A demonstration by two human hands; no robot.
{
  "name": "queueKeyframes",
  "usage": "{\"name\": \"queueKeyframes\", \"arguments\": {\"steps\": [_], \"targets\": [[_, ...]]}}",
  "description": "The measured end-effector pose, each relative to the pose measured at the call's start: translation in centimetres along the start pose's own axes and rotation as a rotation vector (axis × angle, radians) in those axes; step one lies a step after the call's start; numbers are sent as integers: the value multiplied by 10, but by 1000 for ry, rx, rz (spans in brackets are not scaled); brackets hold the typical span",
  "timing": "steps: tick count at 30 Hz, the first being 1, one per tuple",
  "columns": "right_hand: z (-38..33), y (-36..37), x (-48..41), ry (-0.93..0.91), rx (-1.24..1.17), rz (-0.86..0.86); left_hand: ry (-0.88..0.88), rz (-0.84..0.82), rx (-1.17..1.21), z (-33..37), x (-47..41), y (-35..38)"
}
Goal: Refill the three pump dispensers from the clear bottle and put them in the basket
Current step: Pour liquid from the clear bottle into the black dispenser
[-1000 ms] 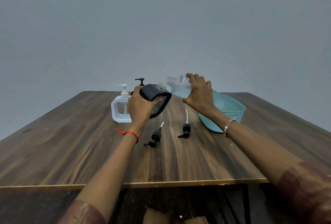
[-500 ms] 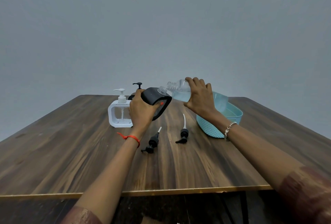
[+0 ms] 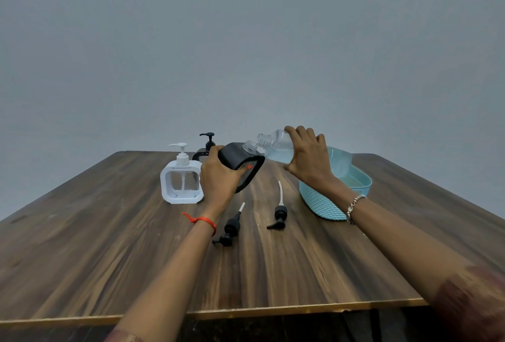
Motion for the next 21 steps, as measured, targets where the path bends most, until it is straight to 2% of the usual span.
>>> {"name": "queueKeyframes", "arguments": {"steps": [21], "targets": [[-10,5,-3,-56,34,38,-14,-8,-15,-10,0,4]]}}
Point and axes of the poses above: each hand's wrist, its own x-axis away from the middle knuckle, its own y-axis out of the palm, z = x × y, the point moved 10 cm from there along -x, towards the middle knuckle, and after that the axes turned 7 degrees about y, right-handed, at the moved point
